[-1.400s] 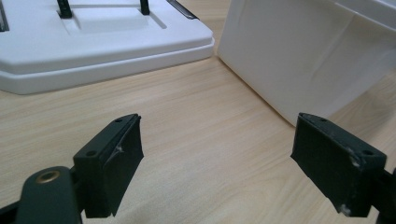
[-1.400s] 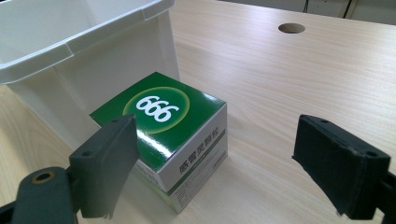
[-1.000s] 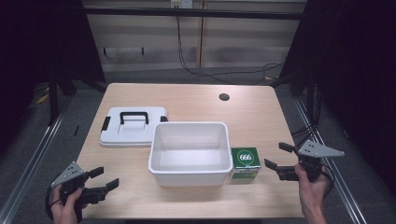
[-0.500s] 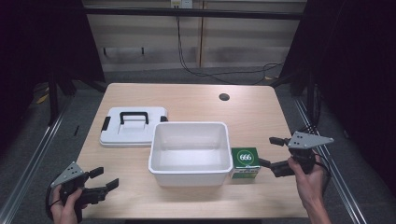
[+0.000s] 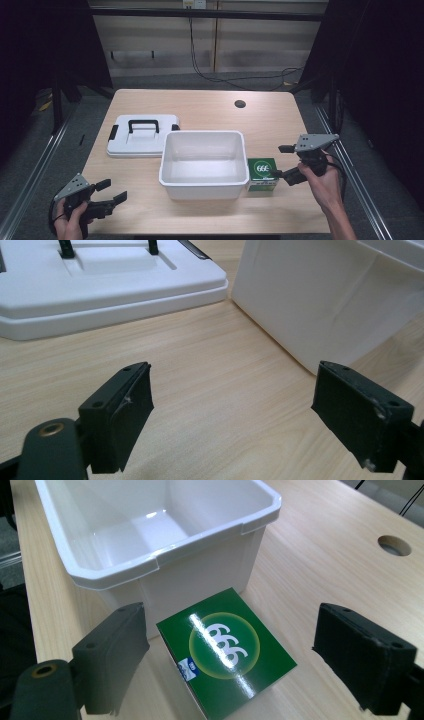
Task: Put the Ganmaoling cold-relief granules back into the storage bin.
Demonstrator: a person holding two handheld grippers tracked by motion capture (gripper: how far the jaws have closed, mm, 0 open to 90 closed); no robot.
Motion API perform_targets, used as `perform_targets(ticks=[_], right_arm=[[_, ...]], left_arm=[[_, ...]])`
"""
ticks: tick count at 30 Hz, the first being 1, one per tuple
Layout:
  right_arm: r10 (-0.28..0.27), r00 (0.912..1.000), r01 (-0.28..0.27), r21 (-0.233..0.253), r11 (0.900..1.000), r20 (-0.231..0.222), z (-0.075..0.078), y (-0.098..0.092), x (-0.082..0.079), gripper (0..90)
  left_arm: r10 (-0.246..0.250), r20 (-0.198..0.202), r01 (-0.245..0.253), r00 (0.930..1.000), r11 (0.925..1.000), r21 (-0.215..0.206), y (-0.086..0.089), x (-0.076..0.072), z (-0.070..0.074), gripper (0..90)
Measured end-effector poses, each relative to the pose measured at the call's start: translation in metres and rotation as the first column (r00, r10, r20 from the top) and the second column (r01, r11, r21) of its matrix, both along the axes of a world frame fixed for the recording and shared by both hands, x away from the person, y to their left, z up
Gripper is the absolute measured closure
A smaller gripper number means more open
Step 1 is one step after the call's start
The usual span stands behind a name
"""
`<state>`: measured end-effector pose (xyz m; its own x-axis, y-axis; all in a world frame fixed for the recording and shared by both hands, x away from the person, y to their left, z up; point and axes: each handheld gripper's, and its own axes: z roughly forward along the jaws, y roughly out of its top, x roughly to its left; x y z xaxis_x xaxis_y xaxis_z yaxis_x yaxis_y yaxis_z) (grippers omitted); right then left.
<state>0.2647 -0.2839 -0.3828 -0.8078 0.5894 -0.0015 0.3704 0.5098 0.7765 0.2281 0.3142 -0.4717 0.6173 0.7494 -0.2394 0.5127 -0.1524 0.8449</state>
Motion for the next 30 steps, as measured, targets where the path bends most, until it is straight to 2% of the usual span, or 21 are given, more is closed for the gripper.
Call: perform_targets(ticks=[3, 7, 8, 11, 13, 14, 15, 16, 17, 19, 20, 23, 24, 25, 26, 28, 29, 30], right_arm=[[0.012, 0.9998, -0.013, -0.022, 1.0, -0.017, -0.001, 0.002, 0.004, 13.2], [0.039, 0.9987, -0.04, -0.019, 0.999, -0.032, 0.0, 0.004, 0.008, 13.2], [0.055, 0.9975, -0.056, -0.035, 0.998, -0.044, 0.002, 0.007, 0.01, 13.3], [0.048, 0.9981, -0.05, -0.056, 0.997, -0.039, 0.005, 0.01, 0.013, 13.3], [0.06, 0.9967, -0.064, -0.068, 0.996, -0.054, 0.007, 0.013, 0.017, 13.3], [0.081, 0.9941, -0.088, -0.097, 0.991, -0.073, 0.007, 0.019, 0.02, 14.1], [0.081, 0.9941, -0.088, -0.097, 0.991, -0.073, 0.007, 0.019, 0.02, 14.1], [0.116, 0.9857, -0.13, -0.118, 0.984, -0.123, 0.008, 0.023, 0.023, 17.2], [0.116, 0.9857, -0.13, -0.118, 0.984, -0.123, 0.008, 0.023, 0.023, 17.2], [0.094, 0.9919, -0.107, -0.169, 0.98, -0.086, 0.011, 0.028, 0.026, 14.6], [0.09, 0.9919, -0.105, -0.182, 0.978, -0.089, 0.012, 0.029, 0.026, 14.4], [0.121, 0.9843, -0.145, -0.202, 0.969, -0.129, 0.014, 0.032, 0.029, 14.6], [0.123, 0.9822, -0.153, -0.229, 0.961, -0.142, 0.014, 0.033, 0.031, 14.4], [0.123, 0.9822, -0.153, -0.229, 0.961, -0.142, 0.014, 0.033, 0.031, 14.4], [0.125, 0.982, -0.158, -0.257, 0.953, -0.142, 0.015, 0.037, 0.034, 13.9], [0.133, 0.9803, -0.168, -0.262, 0.95, -0.146, 0.015, 0.038, 0.035, 13.4], [0.16, 0.9753, -0.197, -0.272, 0.942, -0.152, 0.016, 0.04, 0.037, 13.3], [0.191, 0.9649, -0.237, -0.284, 0.929, -0.181, 0.016, 0.043, 0.039, 13.3]], left_arm=[[-0.004, 0.001, 0.004, 1.0, 1.0, 0.005, 0.0, 0.0, 0.0, 15.9], [-0.002, 0.001, 0.002, 1.0, 1.0, 0.003, 0.0, 0.0, 0.0, 15.9], [-0.004, 0.002, 0.004, 1.0, 1.0, 0.006, 0.0, 0.0, 0.0, 15.8], [-0.005, 0.003, 0.005, 1.0, 1.0, 0.006, 0.0, 0.0, 0.0, 15.8], [-0.005, 0.003, 0.005, 1.0, 1.0, 0.005, 0.0, 0.0, 0.0, 15.8], [-0.003, 0.001, 0.003, 1.0, 1.0, 0.003, 0.0, 0.0, 0.0, 15.9], [-0.003, 0.001, 0.003, 1.0, 1.0, 0.003, 0.0, 0.0, 0.0, 15.9], [-0.003, 0.0, 0.003, 1.0, 1.0, 0.001, 0.0, 0.0, 0.0, 15.9], [-0.003, 0.0, 0.003, 1.0, 1.0, 0.001, 0.0, 0.0, 0.0, 15.9], [-0.003, 0.001, 0.003, 1.0, 1.0, -0.002, 0.0, 0.0, 0.0, 15.8], [-0.004, 0.004, 0.004, 1.0, 1.0, 0.0, 0.0, 0.0, 0.0, 15.9], [-0.006, 0.0, 0.006, 1.0, 1.0, 0.001, -0.001, 0.0, 0.0, 15.9], [-0.005, 0.001, 0.005, 1.0, 1.0, 0.002, 0.0, 0.0, 0.0, 15.9], [-0.005, 0.001, 0.005, 1.0, 1.0, 0.002, 0.0, 0.0, 0.0, 15.8], [-0.006, 0.004, 0.006, 1.0, 1.0, 0.005, 0.0, 0.0, 0.0, 15.8], [-0.005, 0.003, 0.005, 1.0, 1.0, 0.005, 0.0, 0.0, 0.0, 15.8], [-0.004, 0.003, 0.004, 1.0, 1.0, 0.006, 0.0, 0.0, 0.0, 15.9], [-0.004, 0.001, 0.004, 1.0, 1.0, 0.002, 0.0, 0.0, 0.0, 15.8]])
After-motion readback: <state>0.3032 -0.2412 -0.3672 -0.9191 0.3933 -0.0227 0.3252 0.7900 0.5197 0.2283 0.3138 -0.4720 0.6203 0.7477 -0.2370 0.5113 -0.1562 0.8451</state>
